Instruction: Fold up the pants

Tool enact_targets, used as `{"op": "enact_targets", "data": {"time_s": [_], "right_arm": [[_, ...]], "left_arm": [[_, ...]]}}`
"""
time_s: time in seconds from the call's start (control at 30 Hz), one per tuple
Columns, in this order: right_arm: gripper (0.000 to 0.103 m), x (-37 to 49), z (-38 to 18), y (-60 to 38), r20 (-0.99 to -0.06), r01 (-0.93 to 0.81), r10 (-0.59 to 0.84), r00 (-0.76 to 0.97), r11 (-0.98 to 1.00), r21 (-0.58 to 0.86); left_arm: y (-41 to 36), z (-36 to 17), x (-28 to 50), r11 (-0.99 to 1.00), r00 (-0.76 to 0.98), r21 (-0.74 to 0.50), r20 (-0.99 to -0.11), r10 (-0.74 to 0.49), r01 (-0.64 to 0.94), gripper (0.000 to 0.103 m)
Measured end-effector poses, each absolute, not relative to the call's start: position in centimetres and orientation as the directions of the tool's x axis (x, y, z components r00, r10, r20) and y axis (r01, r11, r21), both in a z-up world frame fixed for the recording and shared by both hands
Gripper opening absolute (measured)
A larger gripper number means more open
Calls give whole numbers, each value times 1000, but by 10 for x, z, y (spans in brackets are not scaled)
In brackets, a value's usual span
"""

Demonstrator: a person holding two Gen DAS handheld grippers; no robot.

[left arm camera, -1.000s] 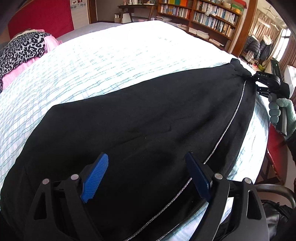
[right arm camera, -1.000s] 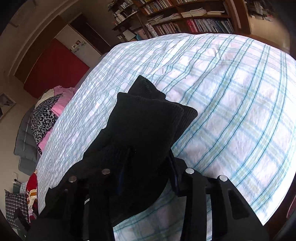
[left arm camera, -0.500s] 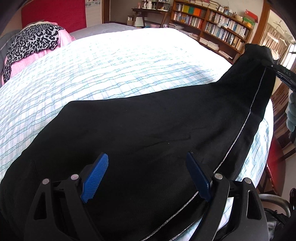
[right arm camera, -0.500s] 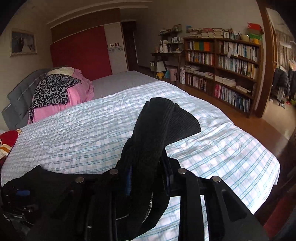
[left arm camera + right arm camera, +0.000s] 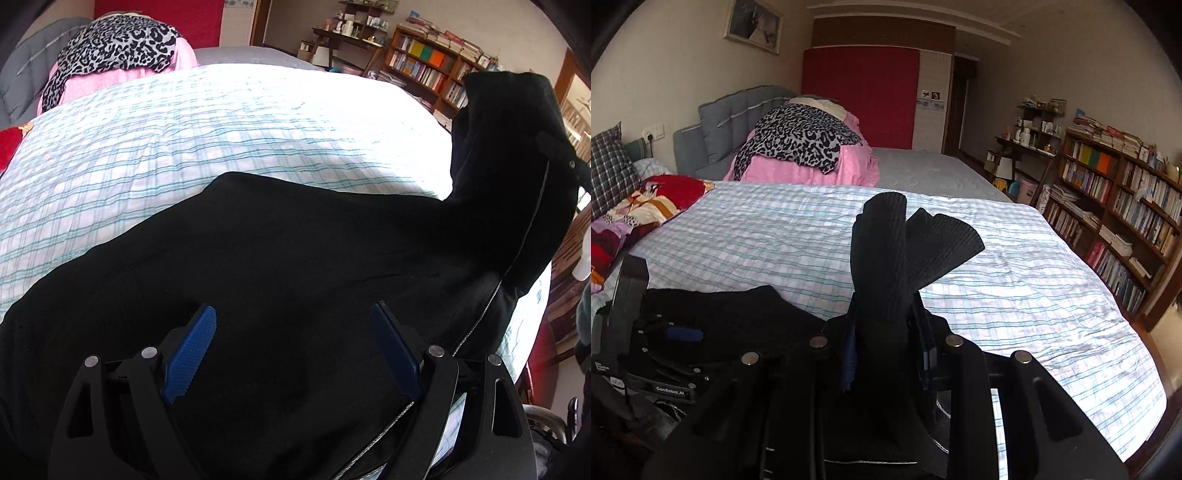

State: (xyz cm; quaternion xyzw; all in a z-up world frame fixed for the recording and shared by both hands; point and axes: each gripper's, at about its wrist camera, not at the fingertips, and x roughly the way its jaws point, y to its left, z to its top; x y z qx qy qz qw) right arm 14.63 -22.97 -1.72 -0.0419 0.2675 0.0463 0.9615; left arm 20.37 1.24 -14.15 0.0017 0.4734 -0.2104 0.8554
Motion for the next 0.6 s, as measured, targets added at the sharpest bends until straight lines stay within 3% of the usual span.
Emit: {"op": "enact_targets", "data": {"time_s": [0.33, 0.6], "right_arm": [[26, 158, -92, -115, -617, -271, 95, 781, 942, -198], [27, 145, -139, -73, -699, -416, 171, 694, 888, -196]], "left_arm": [[66, -137, 202, 932, 497, -249, -793, -353, 265, 85], [81, -137, 201, 936, 506, -268, -788, -350, 229, 85]]}}
